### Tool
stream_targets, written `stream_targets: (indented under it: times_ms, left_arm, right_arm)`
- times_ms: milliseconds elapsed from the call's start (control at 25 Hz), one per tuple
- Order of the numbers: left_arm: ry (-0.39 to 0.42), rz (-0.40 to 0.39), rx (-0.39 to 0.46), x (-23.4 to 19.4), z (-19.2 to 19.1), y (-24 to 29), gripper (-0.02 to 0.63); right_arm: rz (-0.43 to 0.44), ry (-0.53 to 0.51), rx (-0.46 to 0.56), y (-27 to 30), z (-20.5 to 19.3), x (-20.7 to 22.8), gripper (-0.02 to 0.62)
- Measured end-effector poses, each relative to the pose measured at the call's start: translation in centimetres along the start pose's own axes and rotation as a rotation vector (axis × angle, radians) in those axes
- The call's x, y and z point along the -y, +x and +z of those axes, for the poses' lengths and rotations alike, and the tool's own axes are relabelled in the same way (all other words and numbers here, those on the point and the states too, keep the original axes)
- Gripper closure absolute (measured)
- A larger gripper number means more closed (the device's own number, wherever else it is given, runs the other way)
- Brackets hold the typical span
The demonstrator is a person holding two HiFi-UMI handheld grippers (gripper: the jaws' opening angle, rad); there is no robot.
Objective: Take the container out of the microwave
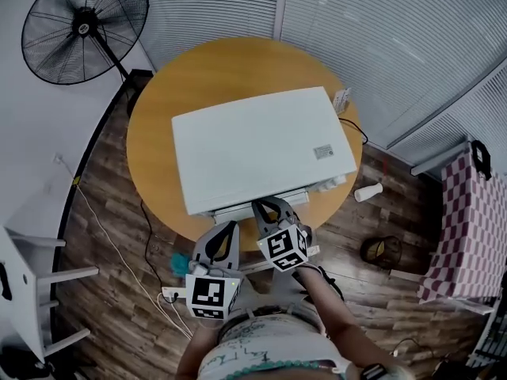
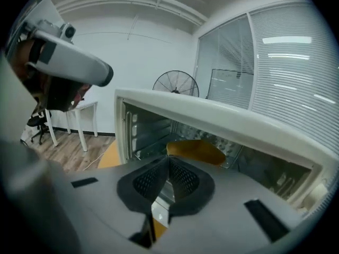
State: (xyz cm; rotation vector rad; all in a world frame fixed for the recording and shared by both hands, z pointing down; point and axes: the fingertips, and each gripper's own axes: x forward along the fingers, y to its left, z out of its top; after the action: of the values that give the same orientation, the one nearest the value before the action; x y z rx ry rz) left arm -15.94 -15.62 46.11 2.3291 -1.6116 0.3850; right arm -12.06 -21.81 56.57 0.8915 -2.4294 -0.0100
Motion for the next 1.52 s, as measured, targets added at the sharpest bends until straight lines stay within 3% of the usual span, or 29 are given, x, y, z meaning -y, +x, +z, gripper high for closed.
stream_targets:
  times_ms: [200,520,760,960,1160,1240,1520]
  left_arm:
    - [-0.016,0.033,0.000,-0.7,-0.4,-0.9,0.592]
    - [-0.038,0.112,-0.017,-2.2,-1.4,-2.9,0.591]
    - [-0.064,0.164,-0.015,-3.4,-1.7,-4.5,0.592]
    - [-0.077,0.210,-0.010,-4.6,-2.1,-5.8,0.591]
    - [-0.079,0.227,-0.015,-5.5,-2.3,-6.2,0.592]
    - [-0.081,0.224,-0.016,-5.5,-2.3,-6.2,0.591]
    - [-0.080,0.185,-0.019,-4.8,-2.1,-5.3,0.592]
  right_arm:
    - [-0.011,-0.073,0.006,2.2,-0.5,0.7,0.572]
    - [-0.061,-0.217,-0.042,5.4,-1.0,1.6,0.447]
    - [-0.082,-0.285,-0.087,7.7,-0.8,1.5,0.426]
    - [-0.081,-0.331,-0.130,9.3,-1.6,1.0,0.444]
    - [-0.113,-0.362,-0.136,9.4,-1.8,1.2,0.527]
    - [-0.113,-0.349,-0.129,9.2,-1.6,1.2,0.569]
    - [-0.078,-0.285,-0.140,8.5,-1.9,1.4,0.580]
